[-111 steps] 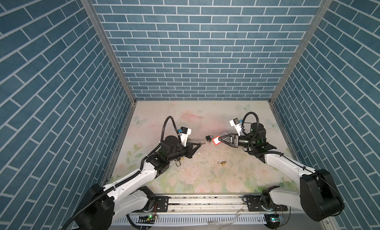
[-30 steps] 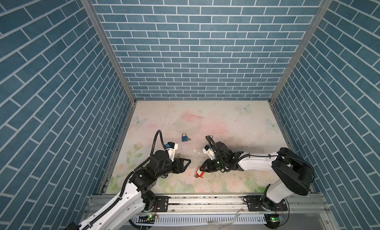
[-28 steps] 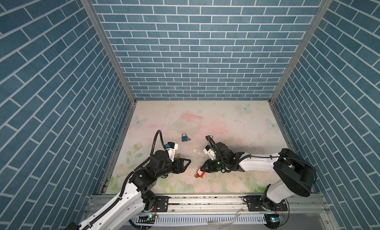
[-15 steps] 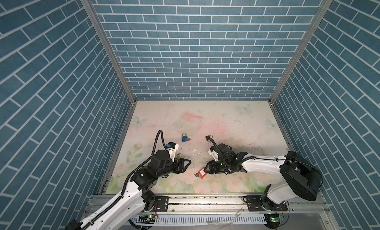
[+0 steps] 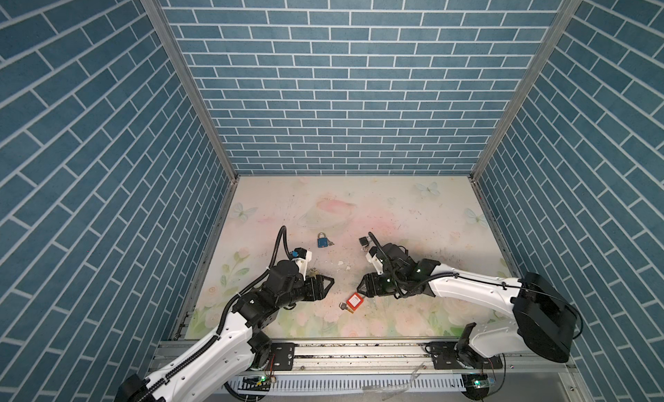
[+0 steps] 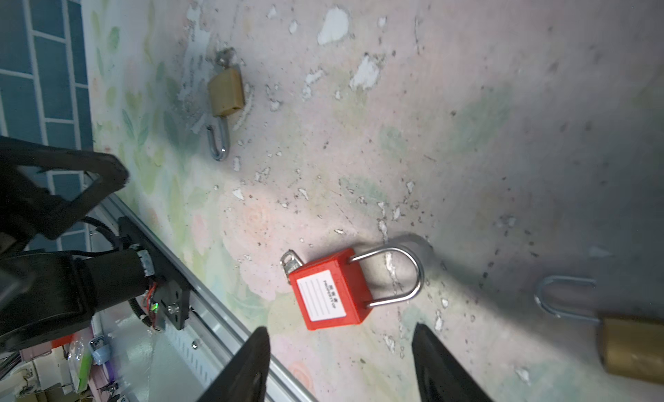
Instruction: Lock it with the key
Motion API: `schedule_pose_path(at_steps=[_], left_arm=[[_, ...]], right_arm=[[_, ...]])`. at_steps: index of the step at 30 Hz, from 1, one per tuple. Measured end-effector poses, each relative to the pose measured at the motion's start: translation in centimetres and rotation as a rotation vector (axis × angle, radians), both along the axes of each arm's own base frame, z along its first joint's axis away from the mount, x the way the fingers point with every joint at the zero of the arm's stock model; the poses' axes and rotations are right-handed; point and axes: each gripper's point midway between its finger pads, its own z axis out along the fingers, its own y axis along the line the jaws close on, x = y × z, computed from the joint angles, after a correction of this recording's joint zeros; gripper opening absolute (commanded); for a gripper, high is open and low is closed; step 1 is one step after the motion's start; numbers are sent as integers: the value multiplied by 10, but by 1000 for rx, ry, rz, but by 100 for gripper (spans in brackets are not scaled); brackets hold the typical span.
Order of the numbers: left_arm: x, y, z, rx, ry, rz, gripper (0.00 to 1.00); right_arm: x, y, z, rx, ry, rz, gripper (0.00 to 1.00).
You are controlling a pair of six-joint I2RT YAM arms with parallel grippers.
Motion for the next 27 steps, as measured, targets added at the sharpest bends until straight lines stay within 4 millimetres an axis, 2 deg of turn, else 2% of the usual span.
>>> schedule_pose_path(at_steps=[3, 5, 7, 9, 12, 16, 19, 23, 27], left_arm=[[11, 12, 14, 8, -39, 91, 83], [17, 23, 23, 9, -71, 168, 82], [21, 34, 26, 12, -86, 240, 80], [24, 45, 26, 16, -80, 312, 77], [24, 59, 18, 22, -33, 411, 72], [18, 70, 6, 50, 97, 509, 71], [18, 70, 11, 96, 188, 545, 71], [23, 56, 19, 161, 283, 524, 73], [14, 35, 0, 228, 357, 450, 77]], right_arm=[[30, -9, 40, 46, -93, -67, 64], [55, -23, 69, 70, -185, -135, 64], [75, -39, 88, 80, -257, -195, 63], [90, -54, 98, 74, -307, -241, 63], [100, -65, 103, 56, -361, -243, 63], [98, -56, 109, 79, -406, -161, 62], [95, -45, 115, 129, -423, -100, 61], [94, -27, 116, 186, -430, -31, 62], [91, -17, 101, 157, -419, 41, 65]])
